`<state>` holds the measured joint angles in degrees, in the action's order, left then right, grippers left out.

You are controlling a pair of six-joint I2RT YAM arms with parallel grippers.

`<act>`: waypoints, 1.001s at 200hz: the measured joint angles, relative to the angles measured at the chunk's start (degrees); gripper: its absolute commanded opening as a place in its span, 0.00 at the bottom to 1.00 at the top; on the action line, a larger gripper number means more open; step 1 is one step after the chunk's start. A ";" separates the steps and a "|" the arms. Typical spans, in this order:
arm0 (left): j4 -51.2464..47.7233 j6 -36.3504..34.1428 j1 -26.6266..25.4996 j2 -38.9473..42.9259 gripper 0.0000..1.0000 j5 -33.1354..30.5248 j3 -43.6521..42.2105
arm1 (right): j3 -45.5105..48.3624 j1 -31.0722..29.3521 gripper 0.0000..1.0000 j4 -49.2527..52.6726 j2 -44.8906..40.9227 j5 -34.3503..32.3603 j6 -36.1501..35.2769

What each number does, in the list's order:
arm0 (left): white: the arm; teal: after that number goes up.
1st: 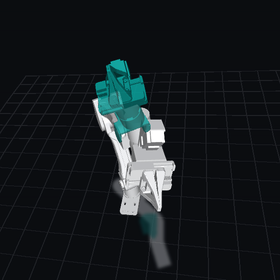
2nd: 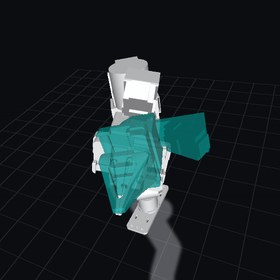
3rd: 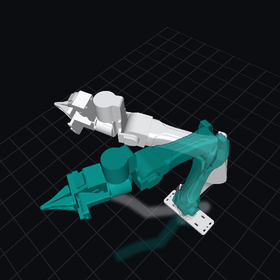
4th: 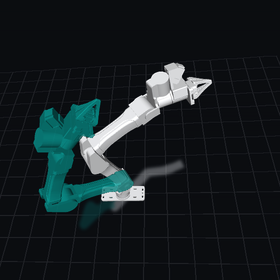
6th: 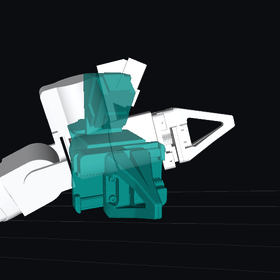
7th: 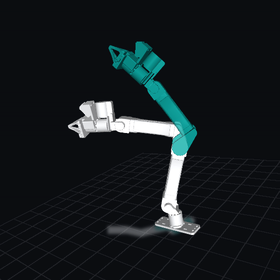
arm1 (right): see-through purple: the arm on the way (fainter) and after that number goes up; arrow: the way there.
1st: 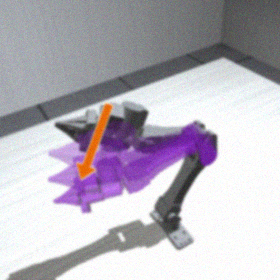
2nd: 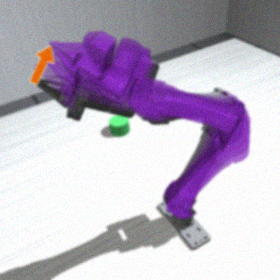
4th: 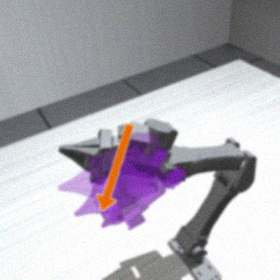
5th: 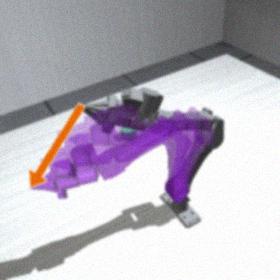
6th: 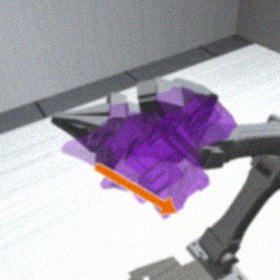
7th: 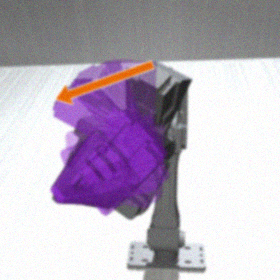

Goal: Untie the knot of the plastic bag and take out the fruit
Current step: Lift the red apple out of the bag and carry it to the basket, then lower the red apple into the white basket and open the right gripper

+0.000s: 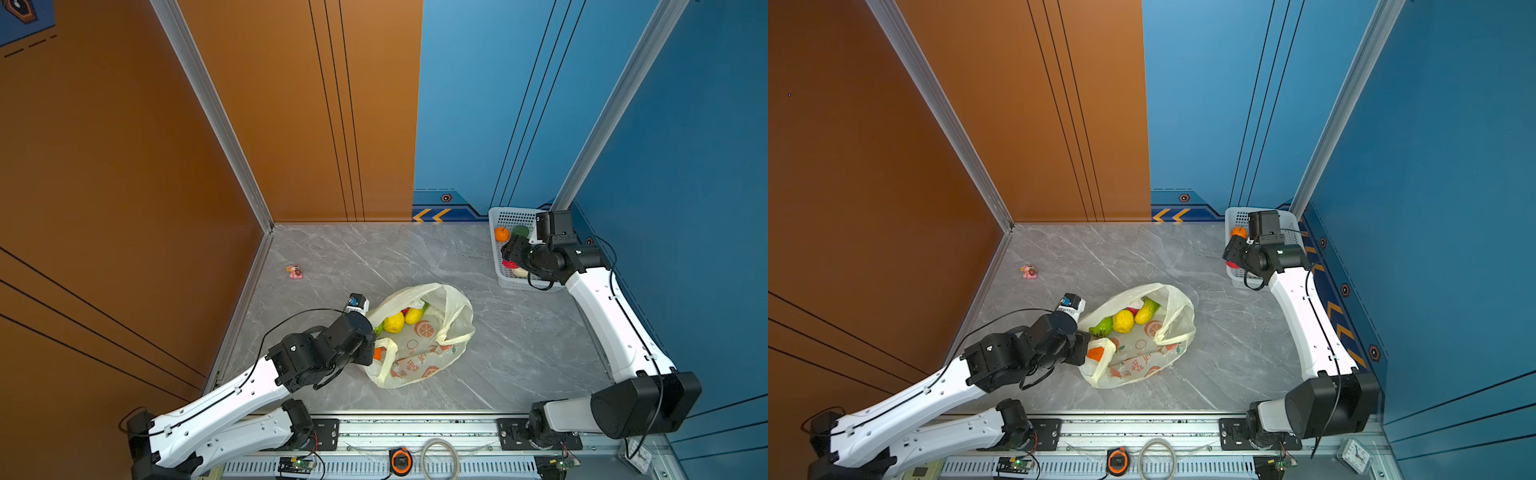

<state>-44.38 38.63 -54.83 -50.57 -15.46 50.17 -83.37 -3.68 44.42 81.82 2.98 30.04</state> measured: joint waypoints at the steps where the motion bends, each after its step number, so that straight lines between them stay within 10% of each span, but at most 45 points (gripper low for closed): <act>1: 0.00 0.00 0.00 0.00 0.00 0.00 0.00 | -0.02 0.31 0.40 -0.17 0.39 0.09 -0.11; 123: -0.02 0.02 0.00 0.00 0.00 0.00 0.00 | -15.04 7.85 0.48 -5.68 30.80 -1.68 -5.92; 200: -0.02 0.02 0.00 0.00 0.00 0.00 0.00 | -17.49 7.89 0.77 -5.51 34.99 -2.67 -6.29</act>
<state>-44.40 38.65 -54.83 -50.57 -15.46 50.17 -100.86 4.21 38.92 116.81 0.32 23.75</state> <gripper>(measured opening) 0.045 0.733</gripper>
